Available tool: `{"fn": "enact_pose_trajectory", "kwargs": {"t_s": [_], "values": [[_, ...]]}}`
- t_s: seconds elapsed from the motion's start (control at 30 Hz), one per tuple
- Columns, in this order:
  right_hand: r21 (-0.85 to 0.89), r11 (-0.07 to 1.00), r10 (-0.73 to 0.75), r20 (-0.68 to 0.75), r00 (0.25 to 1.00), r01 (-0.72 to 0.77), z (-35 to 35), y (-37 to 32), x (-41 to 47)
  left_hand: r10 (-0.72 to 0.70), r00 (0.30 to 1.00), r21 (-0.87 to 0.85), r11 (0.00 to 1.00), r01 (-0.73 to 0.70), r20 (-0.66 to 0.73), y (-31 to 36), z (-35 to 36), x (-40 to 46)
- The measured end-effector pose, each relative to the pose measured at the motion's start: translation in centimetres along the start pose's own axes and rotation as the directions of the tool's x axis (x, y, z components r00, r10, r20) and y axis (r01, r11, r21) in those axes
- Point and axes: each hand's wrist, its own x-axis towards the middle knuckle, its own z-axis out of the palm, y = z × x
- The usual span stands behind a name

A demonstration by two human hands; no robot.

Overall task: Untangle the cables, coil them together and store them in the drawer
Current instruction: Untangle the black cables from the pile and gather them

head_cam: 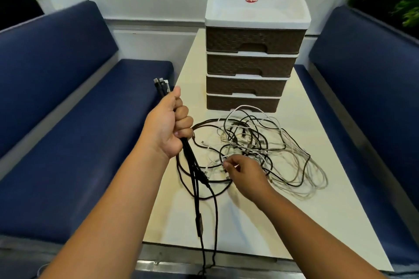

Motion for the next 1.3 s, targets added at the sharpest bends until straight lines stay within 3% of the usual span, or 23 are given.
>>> {"fn": "enact_pose_trajectory", "kwargs": {"t_s": [0.33,0.43,0.57,0.67,0.93,1.13,1.23,1.3], "values": [[-0.263,0.935,-0.253,-0.028,0.967,0.237,2.9,-4.3,8.9,-0.138,0.99,0.127,0.983,0.134,0.025,0.0,-2.2,6.1],[-0.47,0.863,-0.198,0.021,0.98,0.185,3.3,-4.9,11.4,-0.18,0.983,0.152,0.973,0.176,0.016,-0.5,-2.6,7.7],[-0.767,0.642,-0.054,-0.013,0.998,0.024,3.2,-5.2,13.3,-0.208,0.978,0.139,0.969,0.205,0.006,-0.7,-3.8,9.3],[-0.839,0.543,0.022,-0.029,0.999,-0.036,3.2,-5.0,14.2,-0.214,0.977,0.117,0.97,0.212,-0.001,-0.6,-4.8,9.9],[-0.88,0.46,0.165,-0.042,0.985,-0.114,3.8,-4.0,15.6,-0.226,0.974,0.118,0.967,0.225,-0.008,0.0,-6.1,10.4],[-0.838,0.53,0.09,-0.099,0.991,-0.132,4.1,-3.5,15.4,-0.243,0.97,0.111,0.964,0.241,0.007,-0.1,-6.0,10.5],[-0.745,0.654,0.057,-0.128,0.99,-0.134,2.8,-3.8,15.3,-0.24,0.971,0.118,0.964,0.237,0.008,0.0,-5.9,10.3],[-0.595,0.788,0.06,-0.181,0.982,-0.158,1.7,-3.8,15.5,-0.232,0.973,0.129,0.965,0.23,0.006,0.2,-5.9,10.1]]}}
